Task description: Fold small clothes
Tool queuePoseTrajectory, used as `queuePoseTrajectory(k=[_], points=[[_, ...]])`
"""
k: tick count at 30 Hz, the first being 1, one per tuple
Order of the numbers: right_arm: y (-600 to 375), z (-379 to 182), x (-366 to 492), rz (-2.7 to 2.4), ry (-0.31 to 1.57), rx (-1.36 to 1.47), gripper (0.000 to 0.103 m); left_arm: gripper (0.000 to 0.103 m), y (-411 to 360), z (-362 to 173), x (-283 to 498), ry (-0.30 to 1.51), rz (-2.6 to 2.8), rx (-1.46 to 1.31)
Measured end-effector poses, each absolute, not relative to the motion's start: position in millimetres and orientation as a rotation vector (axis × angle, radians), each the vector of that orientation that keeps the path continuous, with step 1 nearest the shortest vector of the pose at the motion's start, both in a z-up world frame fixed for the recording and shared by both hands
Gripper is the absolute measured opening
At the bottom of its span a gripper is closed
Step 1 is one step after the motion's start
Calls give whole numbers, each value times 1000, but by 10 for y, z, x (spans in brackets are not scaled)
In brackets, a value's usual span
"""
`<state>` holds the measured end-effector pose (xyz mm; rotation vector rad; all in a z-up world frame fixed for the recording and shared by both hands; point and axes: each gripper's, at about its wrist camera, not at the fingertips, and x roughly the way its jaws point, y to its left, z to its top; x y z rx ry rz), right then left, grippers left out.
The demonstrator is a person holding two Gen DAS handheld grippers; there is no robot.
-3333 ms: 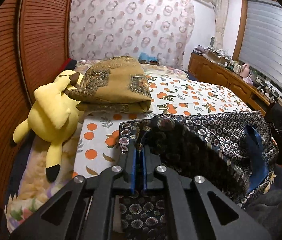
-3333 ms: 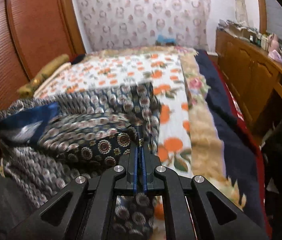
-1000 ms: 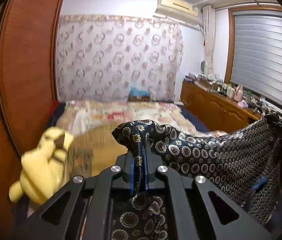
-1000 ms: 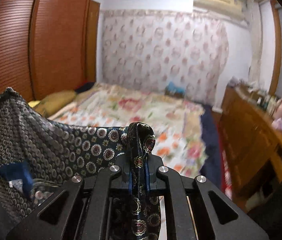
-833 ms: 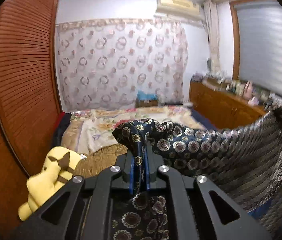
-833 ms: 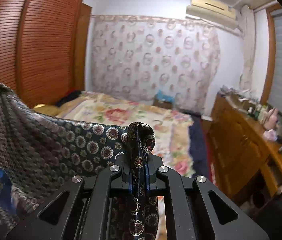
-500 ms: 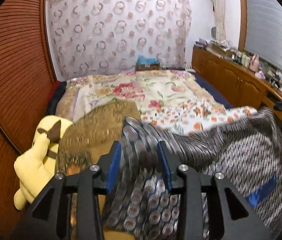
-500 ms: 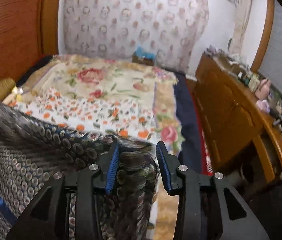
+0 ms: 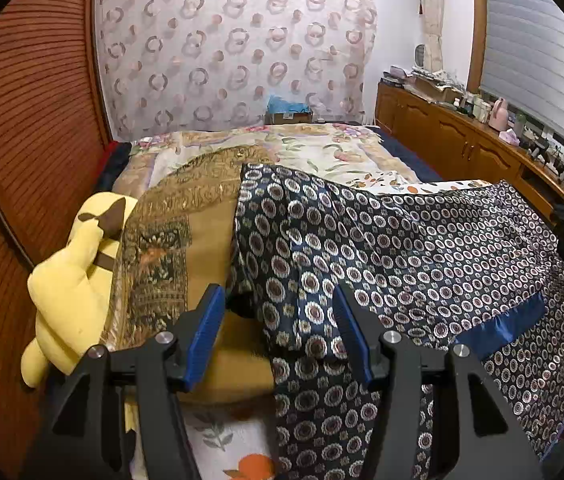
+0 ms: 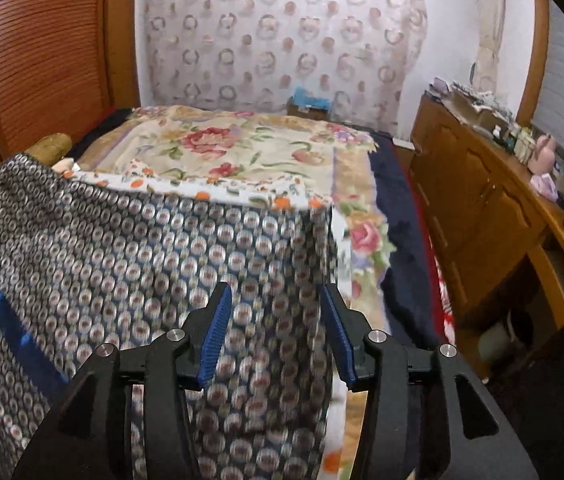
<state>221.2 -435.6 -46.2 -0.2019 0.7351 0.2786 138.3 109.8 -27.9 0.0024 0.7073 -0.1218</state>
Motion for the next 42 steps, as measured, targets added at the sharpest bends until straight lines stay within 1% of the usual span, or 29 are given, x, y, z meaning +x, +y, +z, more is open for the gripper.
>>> queuePoseTrajectory(k=[6,10,16,17,18,20,21,27,28,29,30,32,33,34,36,42], points=[[-4574,-713,1998,244,787,-171,47,55,1091,-393,1326,720,-106,10],[-4709,-864,2004,204,837,-126,47,55,1127,-421,1320,720,-91,8],[-4636,-967,2064,212,852,-127,46,55,1241,-434,1347,722,-48,8],[-4608,-981,2074,213,851,-133,36,55,1255,-431,1353,719,-42,9],[-4585,-989,2081,217,847,-138,22,55,1266,-433,1362,718,-39,9],[-4508,-1012,2082,228,839,-162,21,55,1301,-433,1397,721,-32,6],[-4476,-1024,2082,225,838,-171,19,55,1317,-437,1413,720,-32,5],[-4424,-1079,2085,224,838,-178,18,54,1293,-349,1534,688,-50,-1],[-4433,-1079,2086,225,839,-173,18,45,1292,-340,1556,689,-57,-7],[-4437,-1081,2087,226,839,-171,17,39,1291,-337,1591,694,-61,-14],[-4440,-1079,2083,226,838,-170,12,30,1284,-341,1625,704,-60,-14],[-4450,-1050,2071,234,823,-170,5,16,1271,-375,1714,732,-51,-7],[-4441,-1029,2062,237,810,-175,2,9,1259,-395,1747,747,-52,-3],[-4440,-1001,2048,237,794,-178,2,1,1252,-414,1774,760,-58,-7],[-4441,-924,2015,247,764,-167,1,0,1221,-413,1742,760,-74,-21],[-4476,-643,1865,270,671,-137,0,0,1013,-186,1312,682,-133,-31]])
